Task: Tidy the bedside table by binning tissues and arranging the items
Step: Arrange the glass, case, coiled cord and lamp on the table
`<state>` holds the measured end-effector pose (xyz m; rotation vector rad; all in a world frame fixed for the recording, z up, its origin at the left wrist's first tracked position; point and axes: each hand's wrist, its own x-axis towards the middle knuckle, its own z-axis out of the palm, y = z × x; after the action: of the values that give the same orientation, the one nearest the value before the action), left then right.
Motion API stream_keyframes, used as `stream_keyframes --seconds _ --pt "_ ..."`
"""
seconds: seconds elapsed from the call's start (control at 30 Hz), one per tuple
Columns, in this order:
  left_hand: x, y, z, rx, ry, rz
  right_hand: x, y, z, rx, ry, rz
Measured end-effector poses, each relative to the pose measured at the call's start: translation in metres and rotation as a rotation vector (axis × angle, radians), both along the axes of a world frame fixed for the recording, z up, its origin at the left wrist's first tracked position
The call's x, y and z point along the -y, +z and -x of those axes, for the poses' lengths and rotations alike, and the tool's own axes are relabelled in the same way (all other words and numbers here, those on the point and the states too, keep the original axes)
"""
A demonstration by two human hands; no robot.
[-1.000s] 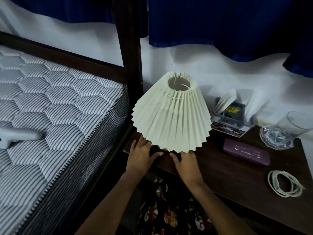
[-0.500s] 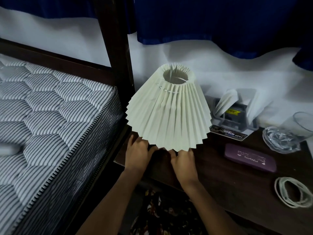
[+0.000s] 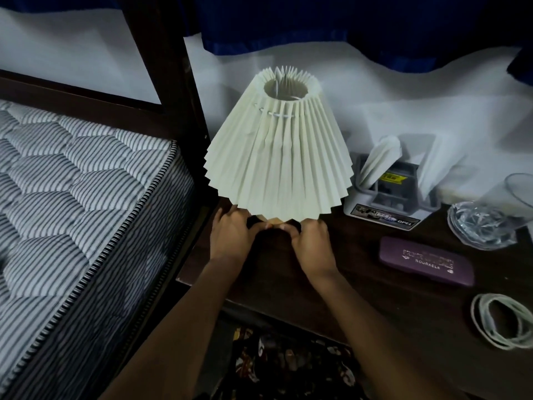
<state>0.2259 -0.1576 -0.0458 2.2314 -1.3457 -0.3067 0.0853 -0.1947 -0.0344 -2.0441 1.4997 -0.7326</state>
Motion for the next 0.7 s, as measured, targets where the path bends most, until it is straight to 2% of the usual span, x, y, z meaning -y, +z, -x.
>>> stream_keyframes --seconds 0.5,0.7 --pt "0.030 0.001 -0.002 -0.044 -0.002 -0.034 0.039 -0.020 -0.005 0.020 0.020 0.005" --pt "0.024 0.006 0.007 0.040 -0.062 -0.105 0.034 -0.017 -0.004 0.077 0.026 -0.051"
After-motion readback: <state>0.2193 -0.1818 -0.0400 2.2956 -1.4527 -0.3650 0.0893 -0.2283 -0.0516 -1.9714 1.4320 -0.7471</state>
